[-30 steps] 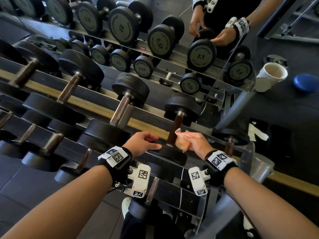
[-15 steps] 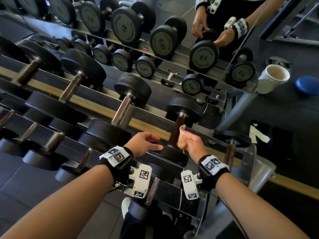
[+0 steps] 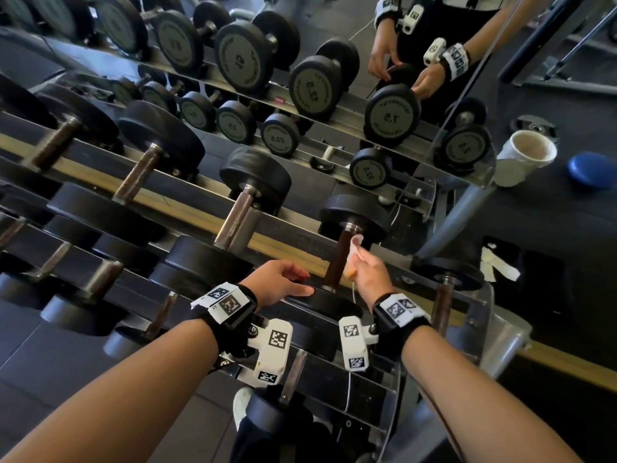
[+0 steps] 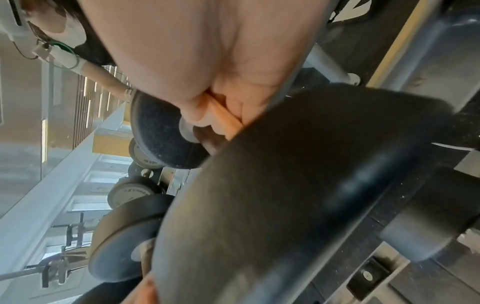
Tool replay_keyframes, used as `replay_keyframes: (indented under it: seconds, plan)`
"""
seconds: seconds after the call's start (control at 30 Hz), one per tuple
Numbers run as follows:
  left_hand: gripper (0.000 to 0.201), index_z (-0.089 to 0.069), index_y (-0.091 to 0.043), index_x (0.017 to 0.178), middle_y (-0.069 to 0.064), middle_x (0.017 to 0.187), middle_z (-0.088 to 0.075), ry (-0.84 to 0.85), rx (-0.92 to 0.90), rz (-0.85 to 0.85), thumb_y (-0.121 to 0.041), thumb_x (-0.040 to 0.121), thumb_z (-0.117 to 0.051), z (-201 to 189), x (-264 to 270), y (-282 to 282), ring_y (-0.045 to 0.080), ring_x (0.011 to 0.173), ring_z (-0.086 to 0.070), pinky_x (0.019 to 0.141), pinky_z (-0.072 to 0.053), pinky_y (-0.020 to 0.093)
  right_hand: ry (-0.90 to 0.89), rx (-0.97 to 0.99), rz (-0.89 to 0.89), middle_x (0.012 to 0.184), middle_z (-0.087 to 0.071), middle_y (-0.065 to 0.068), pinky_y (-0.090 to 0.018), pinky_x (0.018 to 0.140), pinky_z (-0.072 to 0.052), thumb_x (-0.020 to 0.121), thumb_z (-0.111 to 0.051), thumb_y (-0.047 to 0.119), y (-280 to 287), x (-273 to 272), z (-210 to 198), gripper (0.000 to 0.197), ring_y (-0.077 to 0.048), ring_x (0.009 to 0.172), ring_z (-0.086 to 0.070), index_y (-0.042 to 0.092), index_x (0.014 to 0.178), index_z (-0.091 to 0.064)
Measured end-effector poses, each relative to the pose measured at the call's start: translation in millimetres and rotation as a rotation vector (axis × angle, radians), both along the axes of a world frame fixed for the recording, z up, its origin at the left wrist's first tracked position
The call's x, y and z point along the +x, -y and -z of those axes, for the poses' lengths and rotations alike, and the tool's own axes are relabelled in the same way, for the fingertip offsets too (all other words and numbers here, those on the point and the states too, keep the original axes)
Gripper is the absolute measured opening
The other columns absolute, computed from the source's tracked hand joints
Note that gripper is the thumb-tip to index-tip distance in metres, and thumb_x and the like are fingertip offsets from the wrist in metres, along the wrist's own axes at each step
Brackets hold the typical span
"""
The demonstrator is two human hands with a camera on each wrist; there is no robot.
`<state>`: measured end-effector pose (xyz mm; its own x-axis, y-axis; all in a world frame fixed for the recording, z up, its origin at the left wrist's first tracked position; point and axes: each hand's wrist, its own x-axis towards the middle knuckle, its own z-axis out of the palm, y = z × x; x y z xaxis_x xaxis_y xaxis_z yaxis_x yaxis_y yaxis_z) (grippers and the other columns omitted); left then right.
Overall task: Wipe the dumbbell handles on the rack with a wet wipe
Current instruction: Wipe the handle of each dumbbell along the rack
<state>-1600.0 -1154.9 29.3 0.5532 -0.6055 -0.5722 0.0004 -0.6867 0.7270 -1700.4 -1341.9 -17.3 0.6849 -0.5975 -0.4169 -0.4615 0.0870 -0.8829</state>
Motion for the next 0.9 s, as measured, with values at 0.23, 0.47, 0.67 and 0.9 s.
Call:
replay_keyframes:
  seconds: [0.23,0.47,0.67,0.9]
  plan:
    - [0.032,-0.066,-0.031,0.106,-0.009,0.102,-0.069,-0.012,-0.016,0.012,-0.031,0.078,-0.081,-1,1,0,0.007,0.097,-0.064,0.093,-0.048,0.029,0.016,-0.04,-0.284,0.101,-0.075,0.0,-0.029,0.091,-0.049,0.101,-0.054,0.026,-6,-43,-10,0.023,-0.013,0.095,-0.066,0.025,0.102,-0.077]
    - [0.032,-0.066,-0.031,0.106,-0.009,0.104,-0.069,-0.021,-0.036,-0.029,-0.031,0.078,-0.08,-1,-3,-3,0.008,0.101,-0.063,0.1,-0.047,0.034,0.088,-0.112,-0.075,0.093,-0.061,0.001,-0.026,0.084,-0.044,0.105,-0.043,0.026,25,-7,-32,0.031,-0.012,0.085,-0.056,0.034,0.127,-0.063]
    - [0.029,-0.066,-0.033,0.102,-0.009,0.103,-0.069,-0.014,-0.03,-0.052,-0.031,0.077,-0.081,2,-3,-3,0.008,0.099,-0.063,0.097,-0.046,0.03,-0.037,-0.199,-0.283,0.107,-0.061,0.009,-0.014,0.084,-0.039,0.105,-0.039,0.037,-6,-20,-32,0.034,-0.006,0.099,-0.058,0.041,0.135,-0.055]
    - [0.027,-0.065,-0.037,0.098,-0.012,0.101,-0.067,-0.028,-0.043,-0.079,-0.031,0.077,-0.081,5,-4,-3,0.003,0.095,-0.061,0.079,-0.042,0.019,-0.067,-0.203,-0.607,0.112,-0.073,0.004,-0.038,0.105,-0.045,0.101,-0.049,0.037,4,-48,-51,0.026,-0.011,0.108,-0.064,0.038,0.113,-0.072]
